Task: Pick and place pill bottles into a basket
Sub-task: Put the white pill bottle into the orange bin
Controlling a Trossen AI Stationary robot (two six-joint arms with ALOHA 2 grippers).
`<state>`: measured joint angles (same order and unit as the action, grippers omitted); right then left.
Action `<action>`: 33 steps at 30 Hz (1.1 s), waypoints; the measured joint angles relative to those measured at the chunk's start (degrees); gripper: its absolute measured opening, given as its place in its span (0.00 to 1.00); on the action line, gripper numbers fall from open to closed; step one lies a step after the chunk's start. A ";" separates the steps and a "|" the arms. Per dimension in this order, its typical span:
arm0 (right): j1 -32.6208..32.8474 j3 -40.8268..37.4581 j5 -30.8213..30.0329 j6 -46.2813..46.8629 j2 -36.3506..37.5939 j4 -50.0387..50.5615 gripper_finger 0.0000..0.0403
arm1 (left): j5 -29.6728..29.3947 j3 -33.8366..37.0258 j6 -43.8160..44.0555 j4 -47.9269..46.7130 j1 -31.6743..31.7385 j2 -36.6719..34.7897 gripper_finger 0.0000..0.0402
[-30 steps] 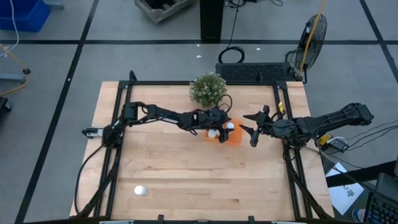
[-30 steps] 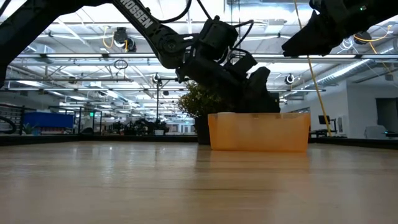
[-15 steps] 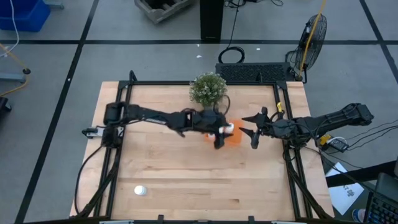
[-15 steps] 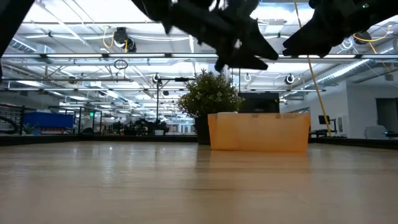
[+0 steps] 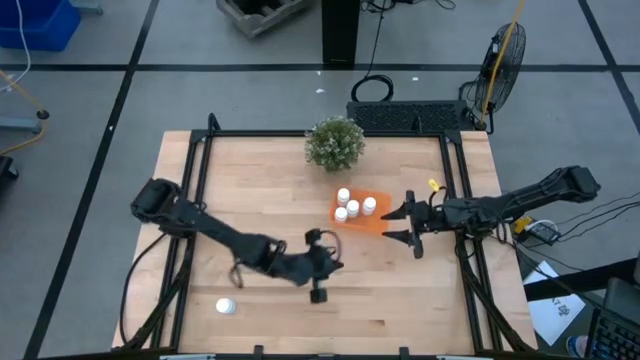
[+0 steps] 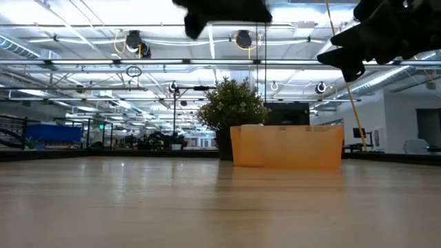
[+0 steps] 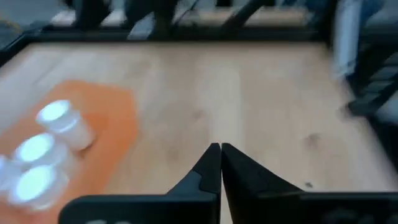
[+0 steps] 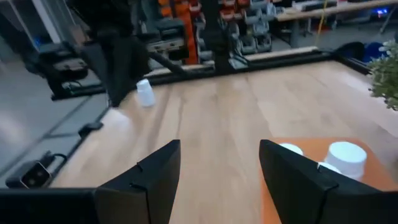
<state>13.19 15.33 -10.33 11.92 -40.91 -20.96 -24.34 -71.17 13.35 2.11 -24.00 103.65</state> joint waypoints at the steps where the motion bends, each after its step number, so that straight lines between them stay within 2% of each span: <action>1: 0.25 -0.84 0.03 0.07 0.17 -1.71 0.52 | -0.43 1.87 1.12 2.79 -1.22 -1.06 0.03; 3: 0.83 -2.05 -0.03 0.52 0.03 -4.73 0.52 | -5.49 6.86 4.52 2.71 -4.58 -4.85 0.02; 5: 1.23 -2.87 -0.10 0.43 0.28 -5.29 0.52 | -13.04 10.80 7.90 4.94 -8.62 -7.58 0.01; 8: 1.30 -2.90 -2.86 0.70 -0.33 -4.04 0.52 | -27.52 17.23 13.18 4.55 -16.66 -13.00 0.02; 12: 1.09 -2.86 -4.30 0.84 -0.79 -3.59 0.52 | -37.71 22.24 15.90 5.29 -26.60 -17.37 0.05; 16: 1.07 -2.88 -4.74 0.88 -1.03 -3.99 0.52 | -42.12 24.87 18.03 5.49 -33.86 -18.33 0.03; 21: 1.13 -2.97 -4.76 0.88 -1.18 -3.25 0.52 | -46.66 27.54 29.08 -0.83 -40.90 -18.22 0.02; 26: 0.92 -2.95 -4.91 0.47 -1.24 -3.21 0.52 | -41.11 28.40 37.03 -7.15 -42.97 -18.74 0.10; 33: 0.28 -2.95 -6.27 0.47 -1.24 -3.18 0.52 | -37.20 28.41 37.14 -12.21 -39.45 -22.42 0.29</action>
<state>13.47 12.38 -16.60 12.38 -42.15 -24.14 -61.54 -42.76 50.49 -10.10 -63.45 81.23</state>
